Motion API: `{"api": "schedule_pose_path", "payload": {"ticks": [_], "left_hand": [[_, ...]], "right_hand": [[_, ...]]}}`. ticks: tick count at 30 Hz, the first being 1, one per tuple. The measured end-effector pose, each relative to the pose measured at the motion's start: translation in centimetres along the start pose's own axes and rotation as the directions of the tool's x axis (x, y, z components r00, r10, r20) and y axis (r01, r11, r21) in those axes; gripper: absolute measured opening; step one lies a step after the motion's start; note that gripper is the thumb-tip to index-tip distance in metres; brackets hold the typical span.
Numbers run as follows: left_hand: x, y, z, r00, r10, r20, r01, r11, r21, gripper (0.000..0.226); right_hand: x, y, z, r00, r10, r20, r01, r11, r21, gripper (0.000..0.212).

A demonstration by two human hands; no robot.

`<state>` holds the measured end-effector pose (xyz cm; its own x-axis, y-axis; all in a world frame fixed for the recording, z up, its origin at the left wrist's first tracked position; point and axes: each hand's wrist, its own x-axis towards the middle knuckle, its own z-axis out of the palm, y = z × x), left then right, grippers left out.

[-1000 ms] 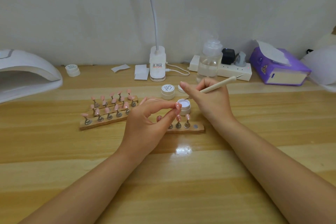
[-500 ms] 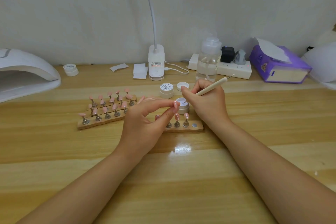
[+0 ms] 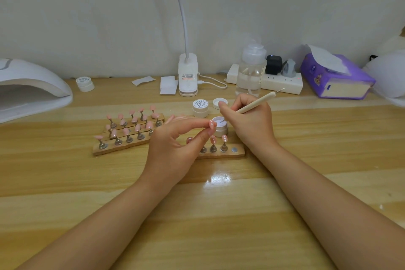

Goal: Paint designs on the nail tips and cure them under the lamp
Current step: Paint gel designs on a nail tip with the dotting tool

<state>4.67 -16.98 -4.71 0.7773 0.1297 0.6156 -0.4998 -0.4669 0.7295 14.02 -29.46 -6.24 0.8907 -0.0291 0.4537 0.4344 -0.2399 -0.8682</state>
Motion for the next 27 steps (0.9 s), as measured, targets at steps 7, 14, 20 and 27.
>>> {"api": "schedule_pose_path", "payload": {"ticks": [7, 14, 20, 27], "left_hand": [[0.0, -0.1, 0.0, 1.000, -0.012, 0.016, 0.013, 1.000, -0.027, 0.014], [0.0, -0.3, 0.0, 0.999, 0.002, 0.036, 0.000, 0.999, -0.040, 0.008], [0.1, -0.4, 0.0, 0.999, 0.017, 0.050, -0.016, 1.000, -0.019, 0.010], [0.1, -0.8, 0.0, 0.998, 0.010, 0.059, -0.008, 1.000, -0.023, 0.009]], "right_hand": [[-0.1, -0.6, -0.3, 0.999, 0.013, -0.043, -0.008, 0.993, 0.115, 0.043], [-0.5, -1.2, -0.5, 0.998, 0.034, -0.053, -0.023, 0.983, 0.184, 0.037], [-1.2, -3.5, -1.0, 0.997, -0.044, -0.055, 0.058, 0.956, 0.286, 0.029], [-3.0, -5.4, -2.4, 0.996, 0.019, 0.089, -0.054, 0.910, 0.412, 0.025]]}}
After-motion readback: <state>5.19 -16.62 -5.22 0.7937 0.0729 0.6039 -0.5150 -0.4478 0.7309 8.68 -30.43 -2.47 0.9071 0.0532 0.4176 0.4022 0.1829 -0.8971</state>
